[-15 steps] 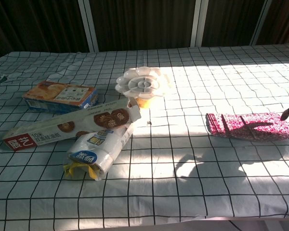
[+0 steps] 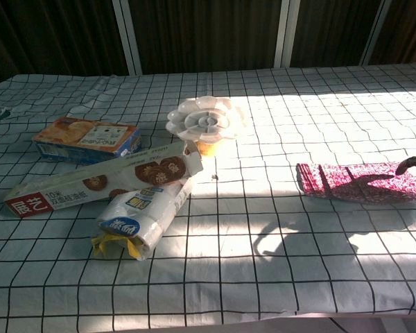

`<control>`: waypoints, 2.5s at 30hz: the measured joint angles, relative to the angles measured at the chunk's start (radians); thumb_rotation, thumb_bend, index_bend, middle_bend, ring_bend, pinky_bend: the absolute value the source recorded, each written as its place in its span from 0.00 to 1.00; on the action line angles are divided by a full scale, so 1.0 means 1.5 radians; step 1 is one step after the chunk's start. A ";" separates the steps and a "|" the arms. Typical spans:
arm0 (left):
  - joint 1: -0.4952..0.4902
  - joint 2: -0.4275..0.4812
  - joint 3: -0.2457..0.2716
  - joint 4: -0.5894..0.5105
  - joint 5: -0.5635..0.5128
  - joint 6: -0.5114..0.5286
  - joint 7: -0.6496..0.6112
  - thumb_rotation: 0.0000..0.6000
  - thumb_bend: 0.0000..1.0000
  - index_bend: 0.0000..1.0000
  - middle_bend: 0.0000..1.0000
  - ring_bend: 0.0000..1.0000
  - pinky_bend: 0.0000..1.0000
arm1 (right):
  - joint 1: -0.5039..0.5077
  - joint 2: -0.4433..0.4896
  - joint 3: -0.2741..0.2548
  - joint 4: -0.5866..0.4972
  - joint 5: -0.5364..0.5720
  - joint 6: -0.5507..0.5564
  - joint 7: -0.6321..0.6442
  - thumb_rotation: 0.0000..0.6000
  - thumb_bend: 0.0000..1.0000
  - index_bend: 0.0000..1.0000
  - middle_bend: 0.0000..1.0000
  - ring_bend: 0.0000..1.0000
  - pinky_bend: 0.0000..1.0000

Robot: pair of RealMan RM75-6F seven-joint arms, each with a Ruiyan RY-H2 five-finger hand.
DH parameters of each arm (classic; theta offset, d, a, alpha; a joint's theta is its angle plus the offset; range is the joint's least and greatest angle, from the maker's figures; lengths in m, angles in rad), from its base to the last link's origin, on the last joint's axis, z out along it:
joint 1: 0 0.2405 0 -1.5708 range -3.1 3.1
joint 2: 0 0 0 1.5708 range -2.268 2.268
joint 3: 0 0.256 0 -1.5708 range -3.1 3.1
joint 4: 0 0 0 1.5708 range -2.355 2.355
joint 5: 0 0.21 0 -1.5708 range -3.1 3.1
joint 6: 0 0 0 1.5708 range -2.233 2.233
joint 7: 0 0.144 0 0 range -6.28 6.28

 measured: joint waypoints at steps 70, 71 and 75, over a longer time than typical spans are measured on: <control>-0.009 0.007 0.002 -0.006 -0.001 -0.017 -0.001 1.00 0.39 0.00 0.00 0.00 0.02 | -0.016 -0.002 -0.022 -0.019 -0.028 0.030 0.010 1.00 0.63 0.19 0.98 1.00 1.00; -0.009 0.007 0.002 -0.006 -0.001 -0.017 -0.001 1.00 0.39 0.00 0.00 0.00 0.02 | -0.015 -0.004 -0.023 -0.017 -0.025 0.030 0.007 1.00 0.63 0.19 0.98 1.00 1.00; -0.009 0.007 0.002 -0.006 -0.002 -0.018 0.000 1.00 0.39 0.00 0.00 0.00 0.02 | -0.010 -0.010 -0.022 -0.008 -0.013 0.028 0.003 1.00 0.63 0.19 0.98 1.00 1.00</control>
